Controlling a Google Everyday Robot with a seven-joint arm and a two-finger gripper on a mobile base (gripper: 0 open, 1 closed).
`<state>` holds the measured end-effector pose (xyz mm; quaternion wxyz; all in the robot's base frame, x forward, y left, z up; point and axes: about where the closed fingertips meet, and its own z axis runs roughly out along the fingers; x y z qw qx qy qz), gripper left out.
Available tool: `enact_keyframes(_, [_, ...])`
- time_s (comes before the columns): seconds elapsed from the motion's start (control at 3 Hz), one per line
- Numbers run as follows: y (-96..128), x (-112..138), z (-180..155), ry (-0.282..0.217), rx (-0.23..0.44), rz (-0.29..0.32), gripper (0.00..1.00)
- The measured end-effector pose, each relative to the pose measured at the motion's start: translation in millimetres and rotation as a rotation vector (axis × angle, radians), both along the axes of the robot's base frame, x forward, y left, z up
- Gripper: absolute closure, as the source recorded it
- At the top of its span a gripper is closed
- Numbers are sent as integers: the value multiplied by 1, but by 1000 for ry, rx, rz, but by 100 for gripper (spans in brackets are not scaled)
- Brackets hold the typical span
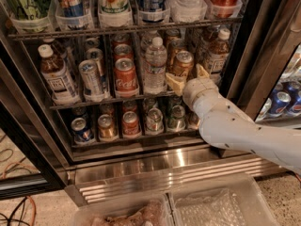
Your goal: Pick orange can from middle shelf of fridge
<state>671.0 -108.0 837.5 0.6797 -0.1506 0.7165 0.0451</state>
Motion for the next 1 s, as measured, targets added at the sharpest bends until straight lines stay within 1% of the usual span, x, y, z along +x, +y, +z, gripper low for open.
enact_keyframes(0.33, [3,4,1,-4,3,7,31])
enact_keyframes(0.67, [7,8,0,-1,11,15,49])
enact_keyframes(1.0, [9,9,-3,7,17,21,73])
